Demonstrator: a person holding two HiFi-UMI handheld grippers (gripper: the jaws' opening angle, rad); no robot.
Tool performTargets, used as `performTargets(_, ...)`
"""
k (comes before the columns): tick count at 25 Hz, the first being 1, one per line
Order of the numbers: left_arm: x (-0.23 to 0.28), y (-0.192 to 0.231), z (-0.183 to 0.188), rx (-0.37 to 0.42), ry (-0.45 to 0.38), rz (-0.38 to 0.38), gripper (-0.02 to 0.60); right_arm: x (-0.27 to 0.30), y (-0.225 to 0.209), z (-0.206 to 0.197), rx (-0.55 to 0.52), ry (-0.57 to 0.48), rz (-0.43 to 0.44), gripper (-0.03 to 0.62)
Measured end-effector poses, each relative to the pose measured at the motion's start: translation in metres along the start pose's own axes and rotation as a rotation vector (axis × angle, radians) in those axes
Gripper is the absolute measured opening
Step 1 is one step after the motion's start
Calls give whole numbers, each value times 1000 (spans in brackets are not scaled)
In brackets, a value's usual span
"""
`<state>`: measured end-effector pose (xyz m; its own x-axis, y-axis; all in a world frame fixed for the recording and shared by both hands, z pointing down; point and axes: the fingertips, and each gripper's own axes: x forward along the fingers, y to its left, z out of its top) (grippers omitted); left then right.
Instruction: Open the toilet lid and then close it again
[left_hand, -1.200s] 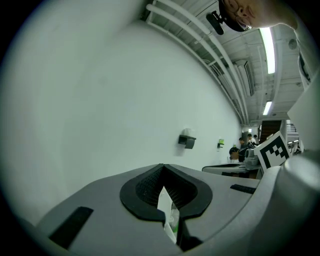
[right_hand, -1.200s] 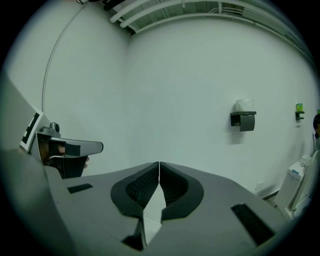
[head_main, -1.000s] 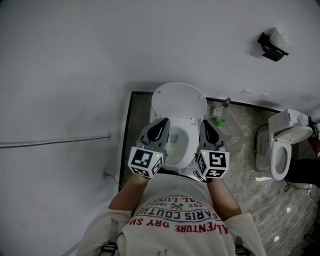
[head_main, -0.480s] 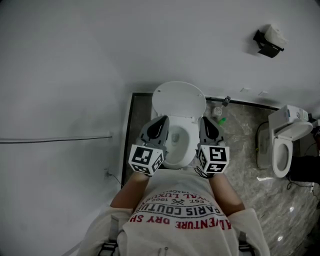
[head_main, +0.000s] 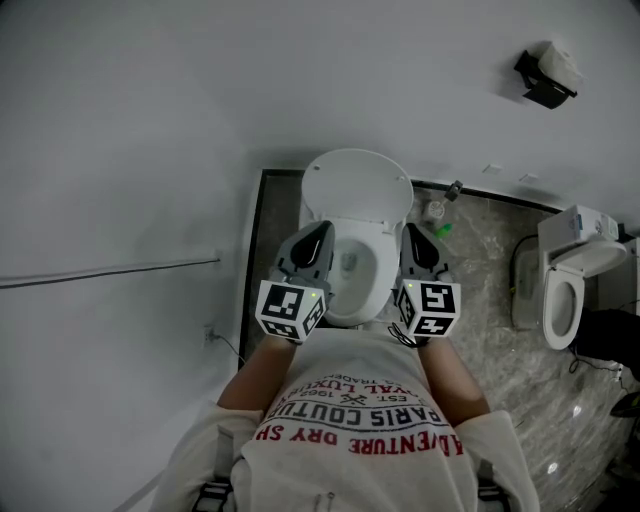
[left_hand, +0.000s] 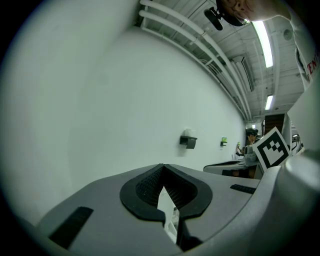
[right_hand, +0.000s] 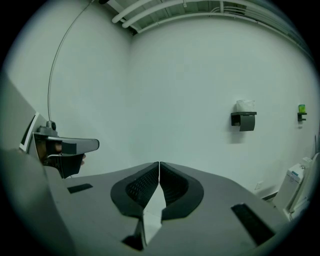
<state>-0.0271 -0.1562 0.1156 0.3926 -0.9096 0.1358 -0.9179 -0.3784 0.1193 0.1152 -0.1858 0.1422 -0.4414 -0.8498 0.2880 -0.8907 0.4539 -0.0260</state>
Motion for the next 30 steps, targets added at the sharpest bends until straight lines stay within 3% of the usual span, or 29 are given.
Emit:
performTargets(9,38,21,-39,13,134,27,6,41,-3,-22,29,102,53,14)
performTargets(22,161,101,-75,-48,232,-34,6,176,-26,-32,68,190,-3,14)
performTargets(30,244,137,-112,-58,343,-107,6,269,-48,-46,75,275,-15,15)
